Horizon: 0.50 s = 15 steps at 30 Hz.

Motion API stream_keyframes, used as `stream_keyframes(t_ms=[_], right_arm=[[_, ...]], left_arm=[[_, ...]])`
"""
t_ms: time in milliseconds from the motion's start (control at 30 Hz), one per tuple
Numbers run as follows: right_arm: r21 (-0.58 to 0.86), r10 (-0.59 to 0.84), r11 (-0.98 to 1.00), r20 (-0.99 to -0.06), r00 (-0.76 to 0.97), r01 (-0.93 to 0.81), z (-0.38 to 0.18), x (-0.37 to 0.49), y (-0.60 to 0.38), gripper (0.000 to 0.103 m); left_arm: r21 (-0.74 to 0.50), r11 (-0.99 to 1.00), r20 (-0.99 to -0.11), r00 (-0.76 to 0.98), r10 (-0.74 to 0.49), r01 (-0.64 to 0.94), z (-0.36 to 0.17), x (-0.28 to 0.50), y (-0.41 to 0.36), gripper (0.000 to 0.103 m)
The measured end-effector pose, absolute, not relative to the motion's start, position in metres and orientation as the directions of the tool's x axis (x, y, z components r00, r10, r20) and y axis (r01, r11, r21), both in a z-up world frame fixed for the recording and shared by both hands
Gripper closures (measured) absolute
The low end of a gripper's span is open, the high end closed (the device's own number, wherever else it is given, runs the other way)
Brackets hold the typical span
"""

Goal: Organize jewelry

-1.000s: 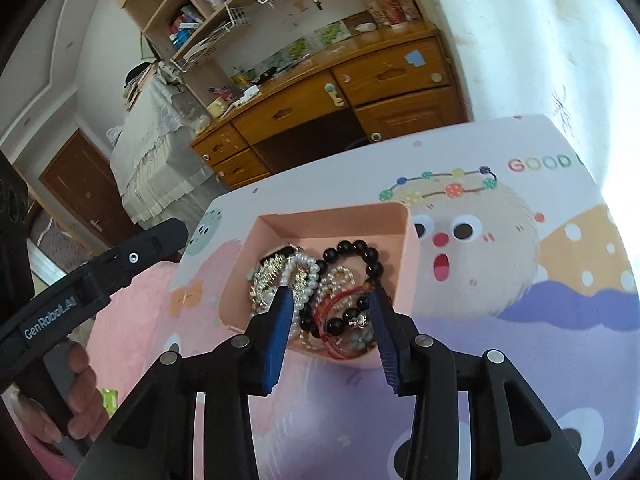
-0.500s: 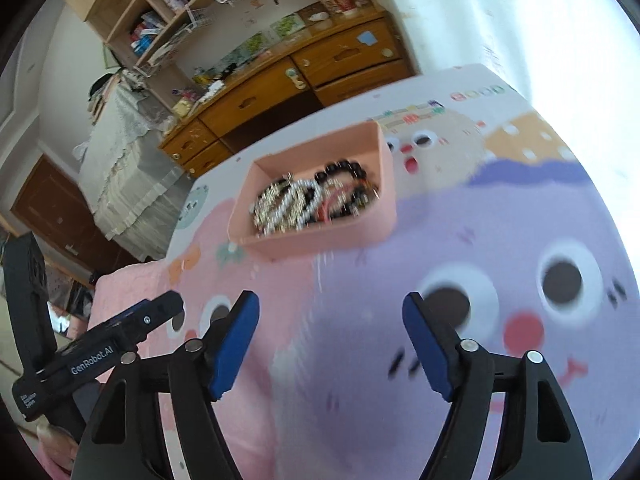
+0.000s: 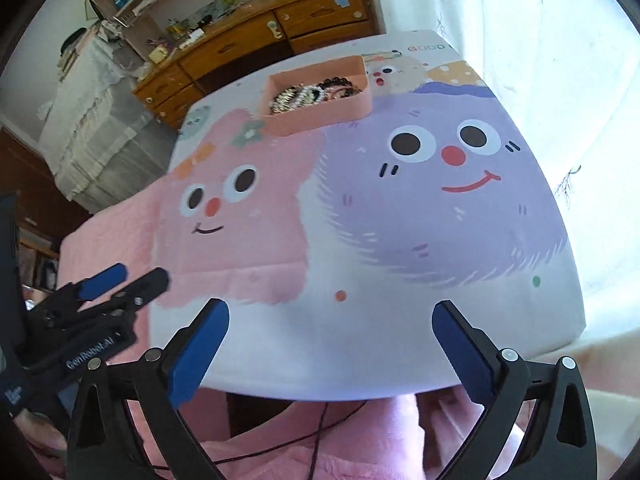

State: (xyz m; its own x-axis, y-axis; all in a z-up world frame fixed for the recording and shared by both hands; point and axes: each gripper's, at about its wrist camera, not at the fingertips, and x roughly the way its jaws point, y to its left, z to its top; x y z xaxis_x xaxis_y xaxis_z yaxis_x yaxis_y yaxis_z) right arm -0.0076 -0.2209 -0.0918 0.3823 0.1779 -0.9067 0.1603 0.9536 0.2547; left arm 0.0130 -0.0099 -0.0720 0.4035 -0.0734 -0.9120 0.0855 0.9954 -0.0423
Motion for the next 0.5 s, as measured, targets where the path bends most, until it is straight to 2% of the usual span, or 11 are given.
stream_keyframes(t_ms=[200, 300, 500], right_arm=[[0.277, 0.179, 0.949, -0.866, 0.467, 0.15, -0.035, -0.012, -0.231, 0.0], [0.273, 0.16, 0.951, -0.837, 0.523, 0.147, -0.01, -0.017, -0.239, 0.0], [0.244, 0.127, 0.963, -0.789, 0.601, 0.117, 0.021, -0.027, -0.248, 0.0]], left_arm=[[-0.092, 0.993, -0.861, 0.496, -0.114, 0.069, -0.02, 0.017, -0.033, 0.033], [-0.049, 0.996, -0.844, 0.53, -0.079, 0.07, 0.002, 0.017, -0.045, 0.033], [-0.075, 0.996, -0.844, 0.535, -0.042, -0.04, 0.011, 0.005, -0.04, 0.027]])
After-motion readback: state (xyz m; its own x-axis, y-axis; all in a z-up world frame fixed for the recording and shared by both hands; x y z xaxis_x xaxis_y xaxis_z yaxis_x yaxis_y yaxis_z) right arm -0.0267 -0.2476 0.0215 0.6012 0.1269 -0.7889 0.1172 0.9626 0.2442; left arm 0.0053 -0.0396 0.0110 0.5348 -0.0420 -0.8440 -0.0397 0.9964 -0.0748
